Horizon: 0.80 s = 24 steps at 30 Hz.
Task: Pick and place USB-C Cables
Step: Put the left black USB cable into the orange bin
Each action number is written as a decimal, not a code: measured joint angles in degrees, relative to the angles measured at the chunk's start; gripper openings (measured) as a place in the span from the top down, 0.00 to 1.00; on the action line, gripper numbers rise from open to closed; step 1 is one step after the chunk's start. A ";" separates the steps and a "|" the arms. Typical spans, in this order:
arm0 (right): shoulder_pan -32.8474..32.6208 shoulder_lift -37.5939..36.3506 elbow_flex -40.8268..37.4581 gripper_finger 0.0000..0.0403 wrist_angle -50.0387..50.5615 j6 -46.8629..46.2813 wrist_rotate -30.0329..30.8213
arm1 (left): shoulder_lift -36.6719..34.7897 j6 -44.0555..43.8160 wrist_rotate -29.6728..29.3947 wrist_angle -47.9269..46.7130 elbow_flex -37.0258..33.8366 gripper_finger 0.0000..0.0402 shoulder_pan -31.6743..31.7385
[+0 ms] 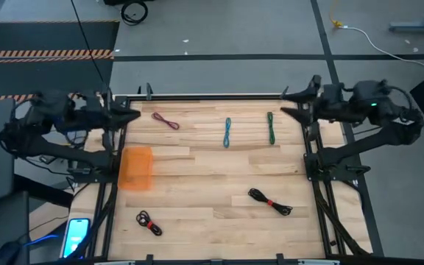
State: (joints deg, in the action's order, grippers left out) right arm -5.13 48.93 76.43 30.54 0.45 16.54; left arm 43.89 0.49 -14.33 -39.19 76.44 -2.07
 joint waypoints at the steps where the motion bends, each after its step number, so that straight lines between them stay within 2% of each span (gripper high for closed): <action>1: 0.00 1.05 0.17 0.56 0.88 -0.22 -0.06 | 0.46 -0.34 0.02 -2.06 -0.02 0.91 0.02; 5: 0.00 4.24 0.17 0.56 3.28 1.30 0.31 | 2.40 -0.70 0.03 -6.50 -0.07 0.91 0.02; 10: 0.00 6.51 0.17 0.56 -0.94 6.45 0.26 | 3.20 6.21 0.04 -1.33 0.17 0.91 -0.04; 13: -0.04 7.24 0.18 0.56 -3.55 7.13 0.09 | 3.47 6.70 0.00 0.26 0.26 0.91 0.18; 16: 0.02 8.14 0.19 0.56 -1.31 5.40 0.13 | 4.66 7.16 -2.10 -5.59 0.28 0.91 1.12; 20: 0.22 9.78 0.19 0.56 6.57 0.80 0.17 | 7.47 2.34 -6.43 -15.48 -0.04 0.91 2.48; 22: 0.22 10.90 0.19 0.56 11.16 -2.44 0.13 | 8.82 0.15 -3.25 -18.59 -0.04 0.91 2.56; 24: 0.22 12.23 0.19 0.56 15.70 -5.14 -1.02 | 10.22 0.18 5.18 -20.29 -0.04 0.91 1.78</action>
State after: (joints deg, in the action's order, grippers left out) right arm -4.91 61.16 76.62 46.24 -4.69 15.51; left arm 54.12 0.67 -9.14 -59.48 76.40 -0.29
